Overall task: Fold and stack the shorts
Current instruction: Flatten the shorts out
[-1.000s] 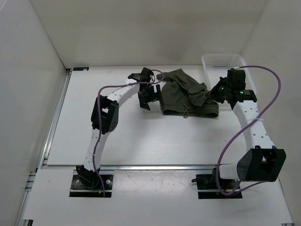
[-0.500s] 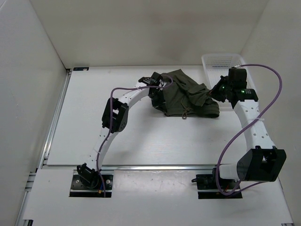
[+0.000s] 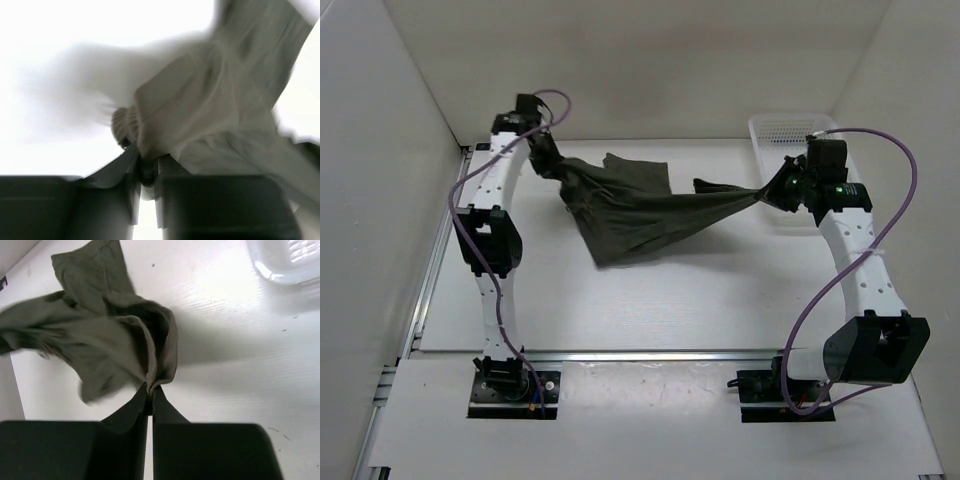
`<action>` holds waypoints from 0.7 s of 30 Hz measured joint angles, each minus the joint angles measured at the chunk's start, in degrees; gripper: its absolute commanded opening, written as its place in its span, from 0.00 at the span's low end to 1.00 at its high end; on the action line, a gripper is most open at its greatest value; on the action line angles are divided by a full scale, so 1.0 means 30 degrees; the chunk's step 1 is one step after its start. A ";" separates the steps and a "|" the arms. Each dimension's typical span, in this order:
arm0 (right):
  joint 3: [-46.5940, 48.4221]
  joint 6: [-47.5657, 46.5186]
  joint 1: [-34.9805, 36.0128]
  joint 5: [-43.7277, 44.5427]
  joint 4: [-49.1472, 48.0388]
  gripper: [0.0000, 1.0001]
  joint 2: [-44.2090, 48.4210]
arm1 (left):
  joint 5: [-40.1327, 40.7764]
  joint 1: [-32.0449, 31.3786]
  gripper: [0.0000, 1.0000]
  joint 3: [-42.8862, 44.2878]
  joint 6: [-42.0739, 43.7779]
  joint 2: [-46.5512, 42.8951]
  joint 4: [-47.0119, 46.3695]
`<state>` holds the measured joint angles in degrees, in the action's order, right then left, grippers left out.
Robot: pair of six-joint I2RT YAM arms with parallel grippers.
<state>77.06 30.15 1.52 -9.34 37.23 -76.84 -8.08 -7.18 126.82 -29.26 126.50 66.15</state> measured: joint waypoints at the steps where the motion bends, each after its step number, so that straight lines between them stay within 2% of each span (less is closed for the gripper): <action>1: -0.0044 0.0000 0.0044 -0.0219 0.0007 0.00 -0.0146 | 0.0335 0.0750 0.68 0.2157 0.0240 0.0714 0.0554; 3: -0.0364 0.0036 0.0350 -0.0525 -0.0291 0.00 -0.0495 | 0.0495 0.1617 0.80 0.5187 0.0568 0.2164 0.0874; 5: -0.0823 0.0066 0.0801 -0.0590 -0.0444 0.00 -0.1144 | 0.0525 0.2164 1.00 0.5960 0.0503 0.3038 0.1020; 7: -0.1297 0.0131 0.1362 -0.0568 -0.0583 0.00 -0.1872 | 0.0867 0.2251 1.00 0.4546 0.0386 0.3075 0.1333; 10: -0.2113 0.0197 0.2237 -0.0532 -0.0641 0.00 -0.2608 | 0.1734 0.2098 1.00 0.0991 0.0284 0.2127 0.1464; 13: -0.2630 0.0240 0.3009 -0.0444 -0.0648 0.00 -0.2798 | 0.2200 0.2040 1.00 -0.2914 0.0262 -0.0226 0.1384; 15: -0.2878 0.0262 0.3337 -0.0415 -0.0809 0.00 -0.2798 | 0.2193 0.1974 0.96 -0.6674 0.0233 -0.3388 0.0648; 19: -0.3614 0.0350 0.3679 -0.0335 -0.1035 0.00 -0.2798 | 0.0750 0.1719 1.00 -1.3937 -0.0590 -1.0491 -0.1115; 21: -0.3905 0.0386 0.3810 -0.0299 -0.1056 0.00 -0.2798 | -0.0503 0.1224 1.00 -1.6852 -0.1166 -1.2699 -0.2011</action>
<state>65.34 31.31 12.95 -10.24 34.06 -85.23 -9.58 -3.51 76.27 -32.75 88.40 60.12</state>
